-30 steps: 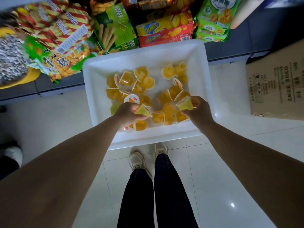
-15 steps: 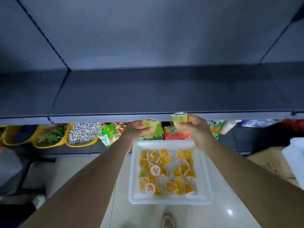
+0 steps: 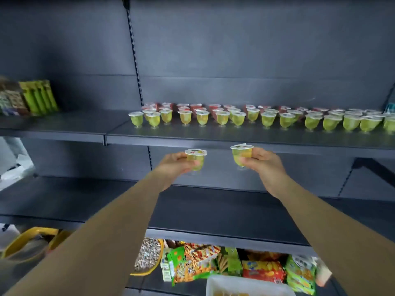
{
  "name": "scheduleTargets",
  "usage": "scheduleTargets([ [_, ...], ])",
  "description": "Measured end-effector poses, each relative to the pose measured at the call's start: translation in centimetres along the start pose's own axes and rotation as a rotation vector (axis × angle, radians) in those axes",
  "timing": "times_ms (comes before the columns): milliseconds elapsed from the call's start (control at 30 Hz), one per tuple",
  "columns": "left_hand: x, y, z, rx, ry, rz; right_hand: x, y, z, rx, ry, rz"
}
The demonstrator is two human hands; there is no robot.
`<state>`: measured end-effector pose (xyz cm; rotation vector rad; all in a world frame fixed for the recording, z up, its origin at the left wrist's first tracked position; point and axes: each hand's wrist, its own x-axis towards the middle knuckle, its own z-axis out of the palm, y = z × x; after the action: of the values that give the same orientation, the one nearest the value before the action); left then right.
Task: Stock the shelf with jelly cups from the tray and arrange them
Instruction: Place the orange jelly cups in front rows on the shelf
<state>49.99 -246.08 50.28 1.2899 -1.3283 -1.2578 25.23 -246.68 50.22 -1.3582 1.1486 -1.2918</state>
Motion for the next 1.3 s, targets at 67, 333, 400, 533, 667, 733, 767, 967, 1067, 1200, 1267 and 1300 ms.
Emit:
scheduleTargets([
  [67, -1.5, 2.8, -2.9, -0.017, 0.034, 0.058, -0.3, -3.1, 2.3, -0.010, 0.013, -0.052],
  [333, -1.5, 9.5, -11.1, -0.021, 0.178, 0.208, 0.9, -10.3, 9.5, 0.013, 0.093, -0.156],
  [400, -0.1, 9.9, -12.0, -0.018, 0.222, 0.223, 2.1, -10.7, 10.6, -0.011, 0.113, -0.164],
  [533, 4.7, 9.2, -13.2, 0.034, 0.276, 0.228, 6.3, -9.8, 12.1, -0.067, 0.156, -0.146],
  [667, 10.6, 7.4, -13.6, 0.079, 0.245, 0.186, 11.7, -7.3, 13.2, -0.076, 0.148, -0.112],
  [733, 13.4, 6.2, -13.3, 0.129, 0.225, 0.181, 14.7, -5.5, 13.9, -0.077, 0.153, -0.081],
  [767, 14.7, 5.6, -13.0, 0.165, 0.220, 0.180, 16.4, -4.6, 14.2, -0.077, 0.155, -0.058],
  [967, 21.6, 1.7, -12.1, 0.256, 0.268, 0.180, 23.3, 1.1, 15.8, -0.093, 0.114, 0.035],
  [1067, 23.2, 1.4, -11.9, 0.254, 0.331, 0.189, 24.9, 1.9, 15.9, -0.109, 0.131, 0.046],
  [1200, 24.0, 1.5, -11.7, 0.276, 0.342, 0.196, 25.4, 2.1, 16.1, -0.155, 0.128, 0.015],
  [1267, 24.2, 1.3, -11.7, 0.296, 0.355, 0.200, 25.3, 2.2, 16.1, -0.162, 0.134, 0.014],
  [1300, 24.2, 1.2, -11.7, 0.303, 0.356, 0.197, 25.3, 2.2, 16.1, -0.165, 0.135, 0.014],
])
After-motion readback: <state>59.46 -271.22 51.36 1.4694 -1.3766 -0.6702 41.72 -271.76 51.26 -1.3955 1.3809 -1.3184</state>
